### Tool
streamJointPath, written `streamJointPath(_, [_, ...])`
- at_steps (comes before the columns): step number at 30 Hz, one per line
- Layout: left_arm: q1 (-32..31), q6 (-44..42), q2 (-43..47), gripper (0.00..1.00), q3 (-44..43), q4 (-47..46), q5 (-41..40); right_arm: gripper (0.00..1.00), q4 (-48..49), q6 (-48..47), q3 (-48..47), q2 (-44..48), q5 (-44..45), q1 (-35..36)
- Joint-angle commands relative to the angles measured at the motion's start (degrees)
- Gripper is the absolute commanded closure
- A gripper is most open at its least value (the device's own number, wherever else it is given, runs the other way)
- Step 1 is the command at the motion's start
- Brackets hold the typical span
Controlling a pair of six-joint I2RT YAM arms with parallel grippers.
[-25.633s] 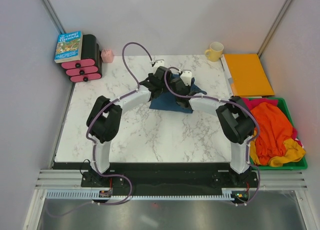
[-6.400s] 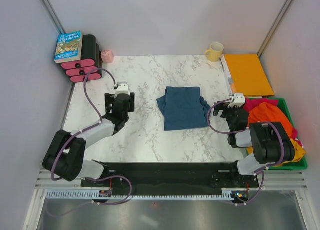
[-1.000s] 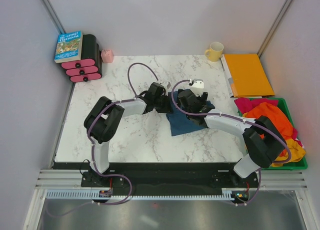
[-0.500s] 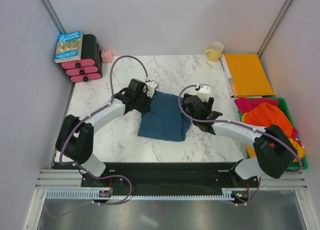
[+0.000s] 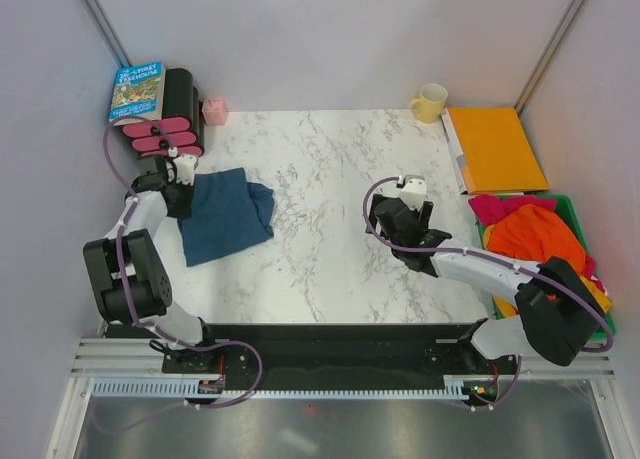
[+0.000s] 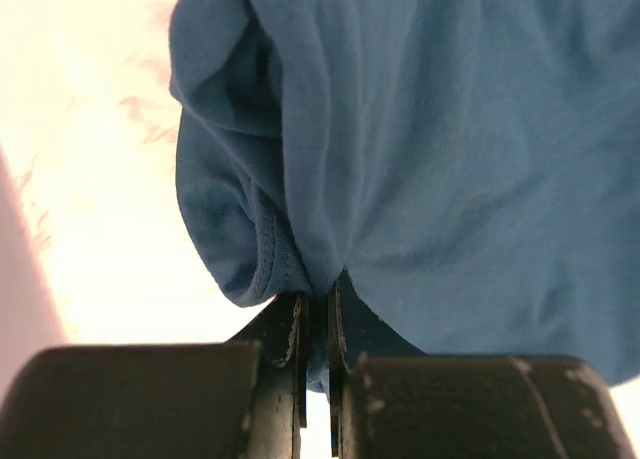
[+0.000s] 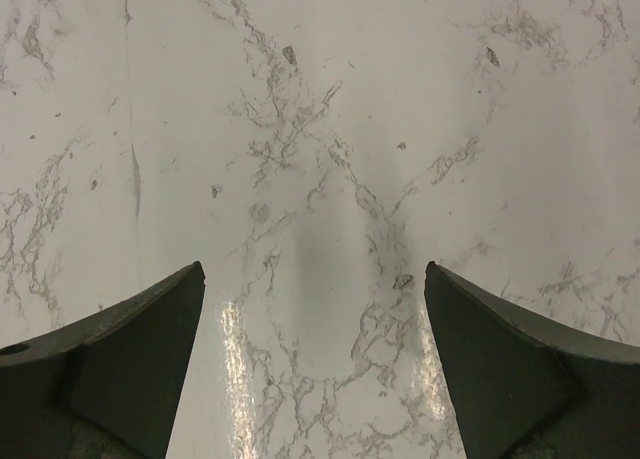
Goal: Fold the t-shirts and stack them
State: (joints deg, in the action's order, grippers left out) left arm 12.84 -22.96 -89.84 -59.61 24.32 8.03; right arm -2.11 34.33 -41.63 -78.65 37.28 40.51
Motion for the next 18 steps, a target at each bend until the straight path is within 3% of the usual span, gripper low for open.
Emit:
streamJointPath(1, [5.0,-11.1,-4.4,0.98,-2.0,-3.0,0.7,0.02,1.7,0.8,0.7,2.4,-0.6,0.3])
streamJointPath(6, [10.0,-16.8,-6.7,0.98,-4.3,-4.9,-0.8,0.02,1.7,1.1,1.9,3.0,-0.8,0.2])
streamJointPath(12, [12.2,-29.7,-7.2,0.98,-5.2,-10.6,-3.7,0.02,3.5,2.0,2.4,1.0,-1.8,0.3])
streamJointPath(18, [14.8,-35.6,-9.2,0.98,-9.4,-11.9,-3.9,0.02,4.2,2.7,2.5,-0.4,-2.1,0.8])
